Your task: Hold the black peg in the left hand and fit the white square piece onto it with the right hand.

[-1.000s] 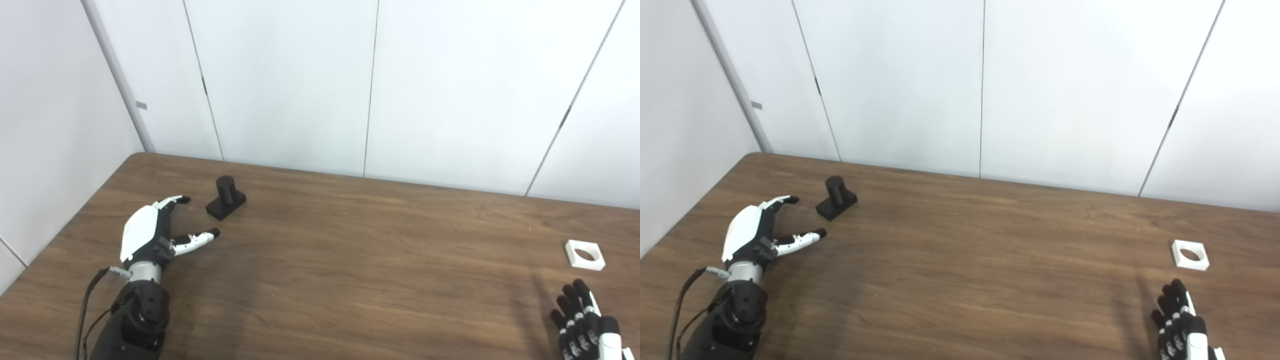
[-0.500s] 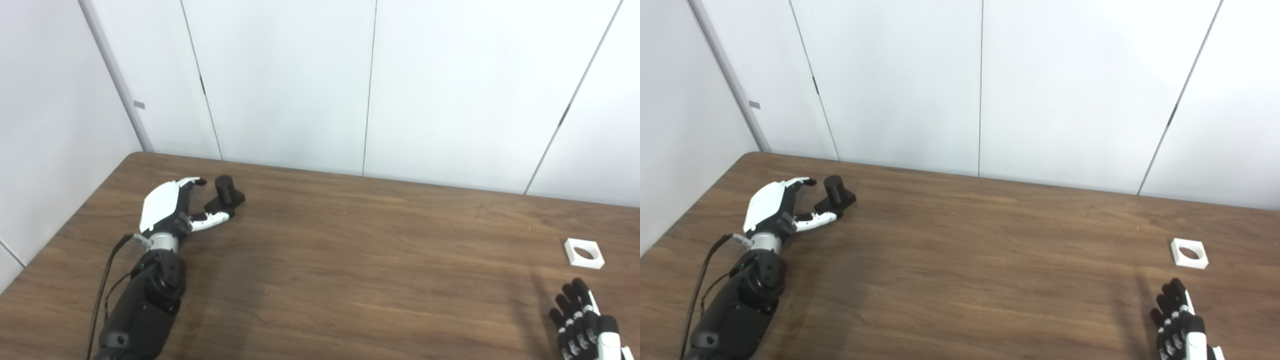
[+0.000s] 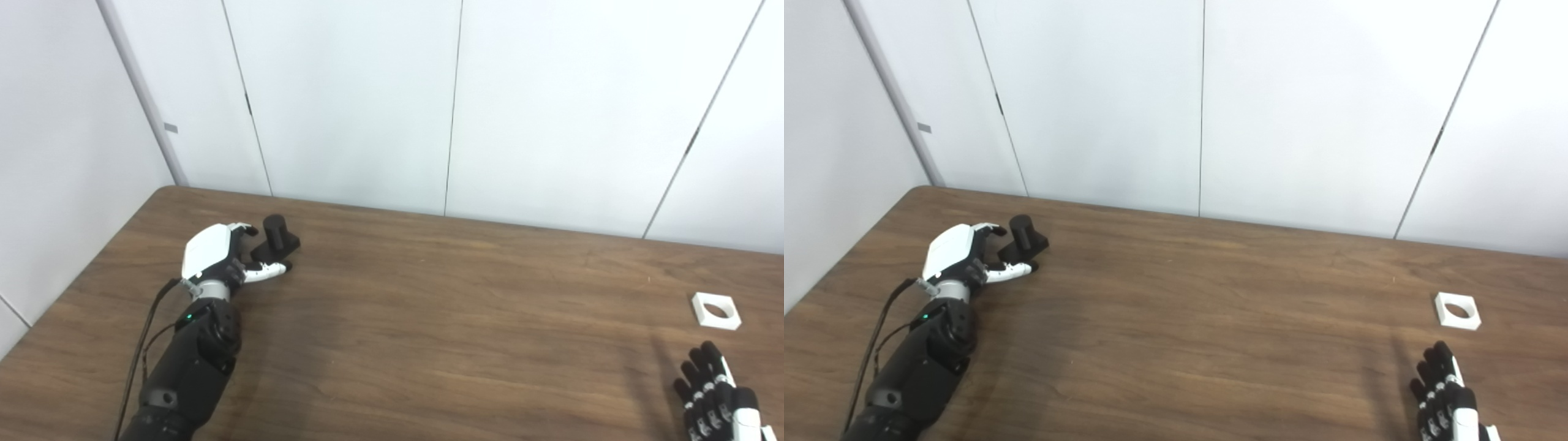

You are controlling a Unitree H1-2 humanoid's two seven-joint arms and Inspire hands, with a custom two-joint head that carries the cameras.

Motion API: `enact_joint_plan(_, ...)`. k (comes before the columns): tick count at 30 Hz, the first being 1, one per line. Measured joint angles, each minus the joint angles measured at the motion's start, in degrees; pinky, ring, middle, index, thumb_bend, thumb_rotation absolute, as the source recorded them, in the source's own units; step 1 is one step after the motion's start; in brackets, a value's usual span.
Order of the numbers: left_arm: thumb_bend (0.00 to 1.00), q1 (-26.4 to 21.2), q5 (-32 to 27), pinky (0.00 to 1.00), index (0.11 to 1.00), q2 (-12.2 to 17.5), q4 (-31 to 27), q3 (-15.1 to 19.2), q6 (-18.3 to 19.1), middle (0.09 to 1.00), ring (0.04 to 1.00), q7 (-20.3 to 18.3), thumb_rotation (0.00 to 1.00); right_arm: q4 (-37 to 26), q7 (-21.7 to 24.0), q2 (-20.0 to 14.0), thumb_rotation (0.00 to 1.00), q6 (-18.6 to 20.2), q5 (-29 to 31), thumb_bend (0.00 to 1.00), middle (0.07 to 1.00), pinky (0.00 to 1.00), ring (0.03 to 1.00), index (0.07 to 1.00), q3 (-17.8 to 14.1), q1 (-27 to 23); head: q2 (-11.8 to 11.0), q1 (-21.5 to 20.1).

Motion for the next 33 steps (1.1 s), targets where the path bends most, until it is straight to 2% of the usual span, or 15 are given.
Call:
enact_joint_plan(10,0.81,-0.9,0.0,1.00,0.781,0.3,1.4,-1.1,1.3,0.911,0.976,0.0,0.42,0.0,0.0,0.0,1.00,0.0,-0.2,0.51,0.979,1.00,0.994,0.972,0.0,0.0,0.0,-0.3)
enact_joint_plan(33,0.81,-2.6,-0.5,1.00,0.645,0.3,3.2,-1.9,1.6,0.883,0.961,-0.1,0.33,0.0,-0.1,0.0,1.00,-0.2,-0.9,0.50,0.977,1.00,0.990,0.970,0.2,0.0,0.1,-0.6)
